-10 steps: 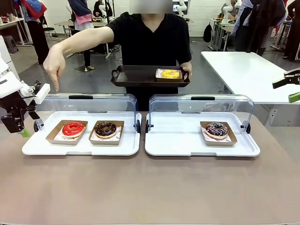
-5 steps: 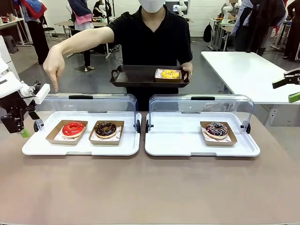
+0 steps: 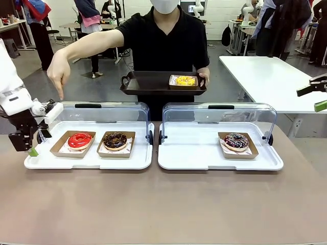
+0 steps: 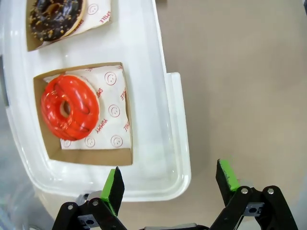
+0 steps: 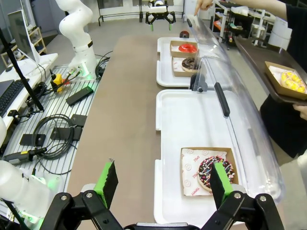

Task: Provide the desired donut to the person.
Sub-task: Pick up and lift the Paper togo box containing the Donut pointed at by the person.

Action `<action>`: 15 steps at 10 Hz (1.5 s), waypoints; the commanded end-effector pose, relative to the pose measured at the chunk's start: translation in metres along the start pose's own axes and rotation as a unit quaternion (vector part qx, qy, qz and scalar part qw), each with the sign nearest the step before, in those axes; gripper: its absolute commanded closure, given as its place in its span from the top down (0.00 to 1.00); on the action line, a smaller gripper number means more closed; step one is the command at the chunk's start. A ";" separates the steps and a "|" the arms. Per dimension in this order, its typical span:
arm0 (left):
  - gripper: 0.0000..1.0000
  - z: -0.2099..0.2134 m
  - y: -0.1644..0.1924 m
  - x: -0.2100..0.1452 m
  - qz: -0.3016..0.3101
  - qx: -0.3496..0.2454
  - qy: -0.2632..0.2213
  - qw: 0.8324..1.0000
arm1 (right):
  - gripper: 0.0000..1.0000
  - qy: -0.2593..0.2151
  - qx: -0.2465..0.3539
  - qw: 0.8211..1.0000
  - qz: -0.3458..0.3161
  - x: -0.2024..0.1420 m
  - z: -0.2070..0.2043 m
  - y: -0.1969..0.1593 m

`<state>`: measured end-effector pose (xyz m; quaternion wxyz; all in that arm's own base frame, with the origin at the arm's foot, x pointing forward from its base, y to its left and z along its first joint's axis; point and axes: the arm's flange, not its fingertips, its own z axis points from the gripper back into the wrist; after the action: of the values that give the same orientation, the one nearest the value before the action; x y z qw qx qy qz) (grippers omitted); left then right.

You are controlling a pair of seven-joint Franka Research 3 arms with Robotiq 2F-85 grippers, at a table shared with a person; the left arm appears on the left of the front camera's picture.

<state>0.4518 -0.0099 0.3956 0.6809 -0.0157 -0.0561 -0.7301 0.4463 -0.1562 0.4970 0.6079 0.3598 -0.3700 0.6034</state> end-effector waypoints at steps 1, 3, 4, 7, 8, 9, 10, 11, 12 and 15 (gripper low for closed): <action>1.00 -0.014 0.017 -0.001 -0.026 0.001 0.011 1.000 | 1.00 -0.004 0.004 1.000 -0.001 -0.002 -0.001 0.001; 1.00 -0.033 0.028 0.004 -0.020 -0.004 0.018 1.000 | 1.00 -0.004 0.004 1.000 -0.001 -0.002 -0.001 0.001; 1.00 -0.040 0.028 0.007 -0.022 -0.003 0.026 0.999 | 1.00 -0.004 0.004 1.000 -0.001 -0.002 -0.001 0.001; 1.00 -0.049 0.034 0.008 -0.025 -0.004 0.033 0.999 | 1.00 -0.004 0.004 1.000 -0.001 -0.002 -0.001 0.001; 1.00 -0.053 0.037 0.007 -0.033 0.003 0.031 0.999 | 1.00 -0.004 0.004 1.000 -0.001 -0.002 -0.001 0.001; 1.00 -0.057 0.038 0.007 -0.033 0.001 0.031 0.999 | 1.00 -0.004 0.004 1.000 -0.001 -0.002 -0.001 0.001; 1.00 -0.060 0.042 0.006 -0.035 -0.002 0.031 0.999 | 1.00 -0.004 0.004 1.000 -0.001 -0.002 -0.001 0.001; 1.00 -0.062 0.045 0.006 -0.036 -0.001 0.028 0.999 | 1.00 -0.004 0.004 1.000 -0.001 -0.002 -0.001 0.001; 1.00 -0.065 0.047 0.004 -0.034 0.000 0.025 0.999 | 1.00 -0.004 0.004 1.000 -0.001 -0.002 -0.001 0.001; 1.00 -0.069 0.054 0.000 -0.031 0.002 0.026 0.999 | 1.00 -0.004 0.004 1.000 -0.001 -0.002 -0.001 0.001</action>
<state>0.5026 -0.0233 0.3323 0.6651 -0.0004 -0.0337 -0.7460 0.4464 -0.1560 0.4970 0.6078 0.3600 -0.3699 0.6035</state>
